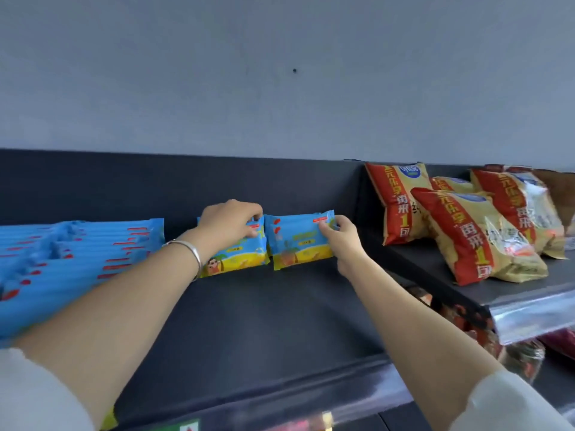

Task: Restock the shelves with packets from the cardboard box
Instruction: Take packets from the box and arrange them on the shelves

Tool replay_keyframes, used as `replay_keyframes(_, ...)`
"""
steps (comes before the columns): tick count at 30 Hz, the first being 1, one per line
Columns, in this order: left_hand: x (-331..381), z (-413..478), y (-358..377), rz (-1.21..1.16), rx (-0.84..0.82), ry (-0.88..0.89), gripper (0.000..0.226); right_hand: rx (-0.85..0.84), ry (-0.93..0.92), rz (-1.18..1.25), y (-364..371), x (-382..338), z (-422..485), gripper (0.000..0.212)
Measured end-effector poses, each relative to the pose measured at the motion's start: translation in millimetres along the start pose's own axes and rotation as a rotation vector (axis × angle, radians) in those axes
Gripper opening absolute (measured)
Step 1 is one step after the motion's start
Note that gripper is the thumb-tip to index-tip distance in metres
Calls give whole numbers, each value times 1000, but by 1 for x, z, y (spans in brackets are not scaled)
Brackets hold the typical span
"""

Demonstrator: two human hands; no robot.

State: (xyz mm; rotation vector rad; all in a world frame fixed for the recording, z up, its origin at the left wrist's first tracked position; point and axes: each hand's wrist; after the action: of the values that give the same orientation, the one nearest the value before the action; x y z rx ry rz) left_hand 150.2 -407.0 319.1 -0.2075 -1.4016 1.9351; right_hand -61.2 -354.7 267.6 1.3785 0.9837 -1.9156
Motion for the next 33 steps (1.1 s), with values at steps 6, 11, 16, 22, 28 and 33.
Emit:
replay_keyframes(6,-9,12,20,132,-44,-5,38,-94,-2,-194,1,13,34,20)
replay_keyframes(11,-13,9,27,221,-84,36,50,-44,-116,-399,-4,18,49,19)
replay_keyframes(16,-8,17,39,303,54,80,45,-21,-200,-547,3,18,57,30)
replay_keyframes(22,-8,12,49,319,141,47,62,22,-170,-613,6,17,55,59)
replay_keyframes(28,2,1,33,260,149,71,42,76,-224,-723,1,10,37,57)
replay_keyframes(33,28,-13,26,167,82,155,25,61,-277,-780,-8,4,9,38)
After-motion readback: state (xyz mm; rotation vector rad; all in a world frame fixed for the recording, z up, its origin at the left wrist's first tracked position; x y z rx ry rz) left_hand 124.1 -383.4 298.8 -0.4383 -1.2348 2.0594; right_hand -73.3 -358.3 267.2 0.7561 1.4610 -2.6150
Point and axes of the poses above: each hand's wrist, its own z-axis towards the middle knuckle, its own y-axis out of the palm, x = y × z, and after that the axes turned 14 degrees about -z, right-handed
